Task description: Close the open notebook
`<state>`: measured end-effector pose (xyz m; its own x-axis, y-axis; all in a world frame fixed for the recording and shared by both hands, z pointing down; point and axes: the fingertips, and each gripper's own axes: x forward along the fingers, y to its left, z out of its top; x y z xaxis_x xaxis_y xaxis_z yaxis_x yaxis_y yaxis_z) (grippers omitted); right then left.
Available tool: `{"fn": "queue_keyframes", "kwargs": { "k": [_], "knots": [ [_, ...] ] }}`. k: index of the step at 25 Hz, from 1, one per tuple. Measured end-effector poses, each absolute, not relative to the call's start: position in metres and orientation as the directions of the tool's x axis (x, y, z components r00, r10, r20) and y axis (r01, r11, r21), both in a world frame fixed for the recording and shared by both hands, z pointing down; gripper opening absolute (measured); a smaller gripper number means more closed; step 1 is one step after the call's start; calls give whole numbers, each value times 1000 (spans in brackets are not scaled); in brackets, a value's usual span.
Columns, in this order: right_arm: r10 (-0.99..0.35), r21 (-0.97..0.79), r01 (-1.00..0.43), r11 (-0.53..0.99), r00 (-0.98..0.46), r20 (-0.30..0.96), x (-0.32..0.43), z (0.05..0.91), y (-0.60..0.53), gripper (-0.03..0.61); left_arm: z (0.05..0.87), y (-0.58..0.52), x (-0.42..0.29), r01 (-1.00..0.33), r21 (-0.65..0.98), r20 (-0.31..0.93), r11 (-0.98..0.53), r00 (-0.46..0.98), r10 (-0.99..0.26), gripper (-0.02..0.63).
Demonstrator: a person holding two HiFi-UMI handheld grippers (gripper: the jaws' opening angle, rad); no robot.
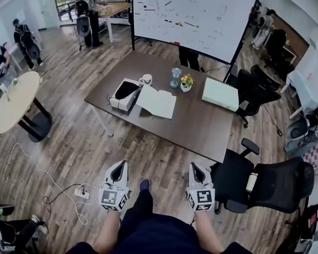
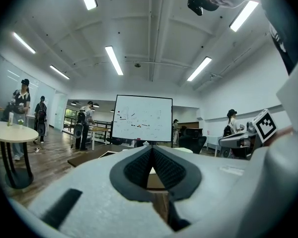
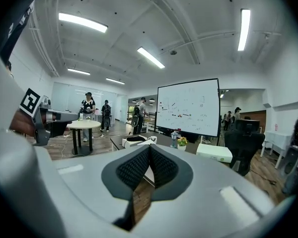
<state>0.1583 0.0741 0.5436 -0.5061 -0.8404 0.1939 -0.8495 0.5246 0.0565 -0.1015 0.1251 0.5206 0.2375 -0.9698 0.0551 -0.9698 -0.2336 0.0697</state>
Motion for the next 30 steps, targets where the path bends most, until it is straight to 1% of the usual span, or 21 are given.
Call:
{"fn": "queue_keyframes", "kwargs": {
  "k": [11,15,19,30],
  "knots": [
    [-826,62,-838,543,-519,219,116,542,2,-8,525,49,-135,-967,96,81,-238,245,-966,-14],
    [-829,58,-843,535,-511,226,103,541,-28,-8,524,18,-151,-967,90,69,-239,245,-967,-14],
    [-839,52,-856,515,-491,236,93,541,-57,-8,529,-16,-168,-964,101,91,-245,254,-963,-14],
    [-878,45,-895,443,-423,225,53,535,-135,-6,528,-100,-221,-950,104,82,-294,303,-949,-14]
  ]
}}
